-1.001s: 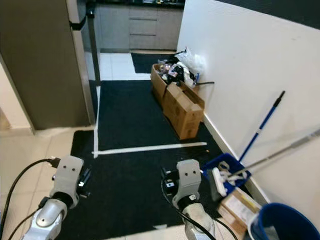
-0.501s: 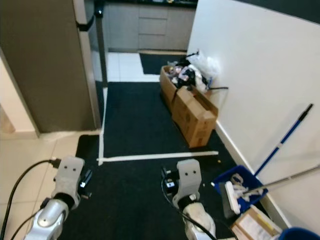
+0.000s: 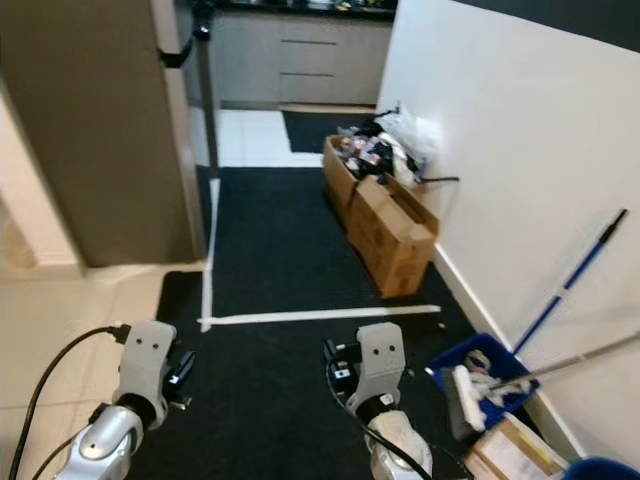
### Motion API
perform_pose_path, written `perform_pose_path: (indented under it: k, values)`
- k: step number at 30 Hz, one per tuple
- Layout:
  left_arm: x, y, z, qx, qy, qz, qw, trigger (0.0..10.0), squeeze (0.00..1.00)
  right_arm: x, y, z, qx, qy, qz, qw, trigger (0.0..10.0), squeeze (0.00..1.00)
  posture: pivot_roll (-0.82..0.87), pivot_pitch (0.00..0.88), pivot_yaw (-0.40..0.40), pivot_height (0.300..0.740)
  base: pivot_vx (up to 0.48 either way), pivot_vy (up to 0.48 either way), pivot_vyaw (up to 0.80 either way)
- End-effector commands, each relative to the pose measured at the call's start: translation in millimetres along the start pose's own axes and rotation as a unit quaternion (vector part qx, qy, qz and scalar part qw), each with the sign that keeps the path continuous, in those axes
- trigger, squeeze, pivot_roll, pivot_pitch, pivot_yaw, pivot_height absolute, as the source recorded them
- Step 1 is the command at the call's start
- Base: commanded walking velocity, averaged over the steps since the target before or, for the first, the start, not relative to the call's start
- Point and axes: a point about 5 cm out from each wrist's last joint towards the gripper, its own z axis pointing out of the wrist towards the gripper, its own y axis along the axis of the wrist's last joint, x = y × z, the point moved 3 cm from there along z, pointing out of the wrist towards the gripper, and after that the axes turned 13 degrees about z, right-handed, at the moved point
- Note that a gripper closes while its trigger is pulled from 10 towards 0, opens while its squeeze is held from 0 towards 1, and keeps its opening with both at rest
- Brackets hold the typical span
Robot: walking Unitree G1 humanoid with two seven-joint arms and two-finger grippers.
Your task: Setting the table
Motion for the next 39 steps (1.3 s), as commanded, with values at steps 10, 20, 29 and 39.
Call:
perform_pose_path:
  k: [10, 20, 29, 39]
  values:
    - [-1.2, -6, -1.9, 0.014, -0.004, -0.002, 1.0, 10.0, 0.0, 9.4, 0, -2.6, 0.004, 0.031, 0.025, 0.999, 10.0, 0.0, 0.06, 0.063, 0.043, 0.74, 0.0, 0.0, 0.8]
    - [-0.3, -7, -1.0, 0.023, -0.002, 0.003, 1.0, 10.0, 0.0, 15.0, 0, -2.9, 0.005, 0.048, 0.033, 0.998, 10.0, 0.0, 0.06, 0.065, 0.046, 0.74, 0.0, 0.0, 0.8]
    - [-0.3, -11, -0.1, 0.042, -0.003, 0.003, 0.999, 10.0, 0.0, 17.4, -1, -3.9, 0.008, 0.056, 0.036, 0.998, 10.0, 0.0, 0.06, 0.062, 0.048, 0.74, 0.0, 0.0, 0.79]
    - [1.6, -10, 1.9, 0.045, 0.001, 0.003, 0.999, 10.0, 0.0, 19.0, 0, -3.3, 0.008, 0.063, 0.035, 0.997, 10.0, 0.0, 0.06, 0.055, 0.049, 0.74, 0.0, 0.0, 0.79]
